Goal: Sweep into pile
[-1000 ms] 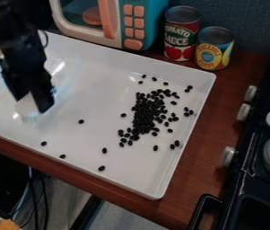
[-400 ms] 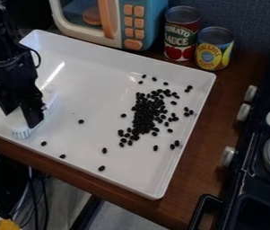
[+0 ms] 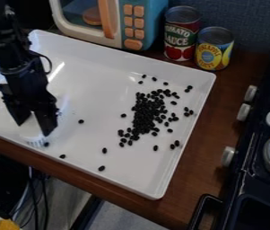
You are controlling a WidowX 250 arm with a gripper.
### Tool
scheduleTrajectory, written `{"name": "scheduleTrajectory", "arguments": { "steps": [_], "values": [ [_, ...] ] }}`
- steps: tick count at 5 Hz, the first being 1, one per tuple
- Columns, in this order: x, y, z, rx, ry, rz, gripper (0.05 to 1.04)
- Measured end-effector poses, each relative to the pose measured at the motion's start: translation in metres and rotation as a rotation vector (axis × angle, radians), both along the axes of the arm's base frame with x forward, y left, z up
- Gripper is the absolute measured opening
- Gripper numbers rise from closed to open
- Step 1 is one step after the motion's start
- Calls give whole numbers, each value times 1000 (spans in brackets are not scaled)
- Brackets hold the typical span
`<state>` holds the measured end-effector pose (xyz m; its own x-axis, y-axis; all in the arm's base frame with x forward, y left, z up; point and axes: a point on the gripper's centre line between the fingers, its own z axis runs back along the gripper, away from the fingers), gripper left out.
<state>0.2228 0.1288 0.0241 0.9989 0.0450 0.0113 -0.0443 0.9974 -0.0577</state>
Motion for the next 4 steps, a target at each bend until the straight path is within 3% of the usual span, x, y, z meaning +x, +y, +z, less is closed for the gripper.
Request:
{"name": "scheduleTrajectory", "arguments": {
  "steps": [2, 4],
  "values": [
    [10, -23, -1, -35, -11, 110, 750],
    [27, -30, -5, -20, -54, 194, 750]
  ]
}}
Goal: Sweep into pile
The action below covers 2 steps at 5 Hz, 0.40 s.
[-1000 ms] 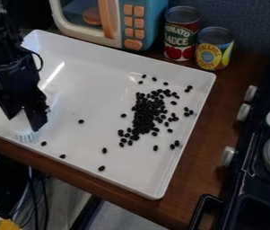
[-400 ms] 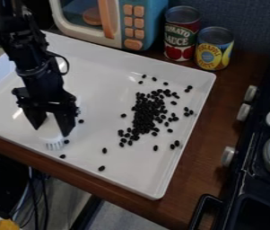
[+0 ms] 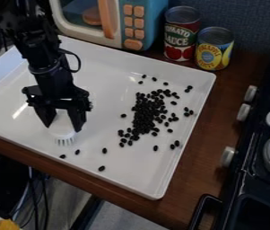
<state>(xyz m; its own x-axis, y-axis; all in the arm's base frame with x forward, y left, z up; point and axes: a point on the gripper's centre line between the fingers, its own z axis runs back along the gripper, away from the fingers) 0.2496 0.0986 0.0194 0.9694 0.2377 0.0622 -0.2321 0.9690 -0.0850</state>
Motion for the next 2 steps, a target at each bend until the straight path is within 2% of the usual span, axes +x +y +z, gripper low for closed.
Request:
{"name": "scheduleTrajectory", "arguments": {
  "steps": [1, 2],
  "values": [
    [2, -6, -2, -10, -6, 15, 750],
    [4, -15, -2, -52, -7, 45, 750]
  ]
}}
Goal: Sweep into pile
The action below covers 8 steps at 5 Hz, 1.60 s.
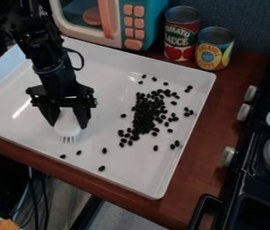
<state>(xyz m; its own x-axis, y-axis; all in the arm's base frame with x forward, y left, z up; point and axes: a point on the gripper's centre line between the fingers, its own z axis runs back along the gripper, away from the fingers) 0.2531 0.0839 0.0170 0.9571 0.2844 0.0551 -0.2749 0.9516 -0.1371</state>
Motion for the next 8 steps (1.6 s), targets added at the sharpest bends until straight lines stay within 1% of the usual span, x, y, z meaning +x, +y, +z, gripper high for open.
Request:
{"name": "scheduleTrajectory", "arguments": {
  "steps": [1, 2, 3, 4, 5, 6, 7, 8],
  "values": [
    [5, -19, 2, -51, -3, 1, 750],
    [7, -40, 6, -102, 9, -18, 750],
    [15, -49, 13, -127, 5, -56, 750],
    [22, -56, 17, -137, 6, -80, 750],
    [33, -65, 24, -140, -13, -99, 750],
    [40, -59, 31, -98, -25, -156, 750],
    [51, -41, 42, -7, -53, -253, 750],
    [70, -6, 48, 132, -71, -403, 750]
  ]
}}
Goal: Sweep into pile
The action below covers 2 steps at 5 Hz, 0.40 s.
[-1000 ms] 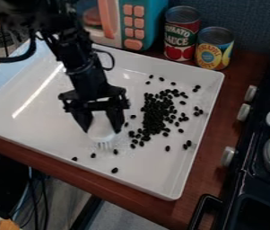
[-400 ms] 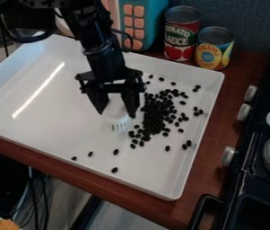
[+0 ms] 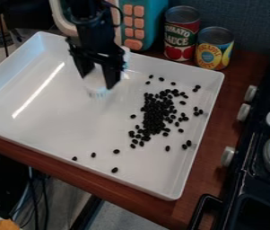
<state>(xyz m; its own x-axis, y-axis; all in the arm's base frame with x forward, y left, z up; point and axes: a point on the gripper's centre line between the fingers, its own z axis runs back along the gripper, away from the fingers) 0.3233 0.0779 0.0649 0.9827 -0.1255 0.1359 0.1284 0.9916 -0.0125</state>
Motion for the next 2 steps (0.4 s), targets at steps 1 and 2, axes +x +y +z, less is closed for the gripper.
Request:
{"name": "scheduleTrajectory", "arguments": {
  "steps": [1, 2],
  "values": [
    [8, 23, -7, 50, 22, -69, 750],
    [14, 35, -12, 19, 35, -88, 750]
  ]
}}
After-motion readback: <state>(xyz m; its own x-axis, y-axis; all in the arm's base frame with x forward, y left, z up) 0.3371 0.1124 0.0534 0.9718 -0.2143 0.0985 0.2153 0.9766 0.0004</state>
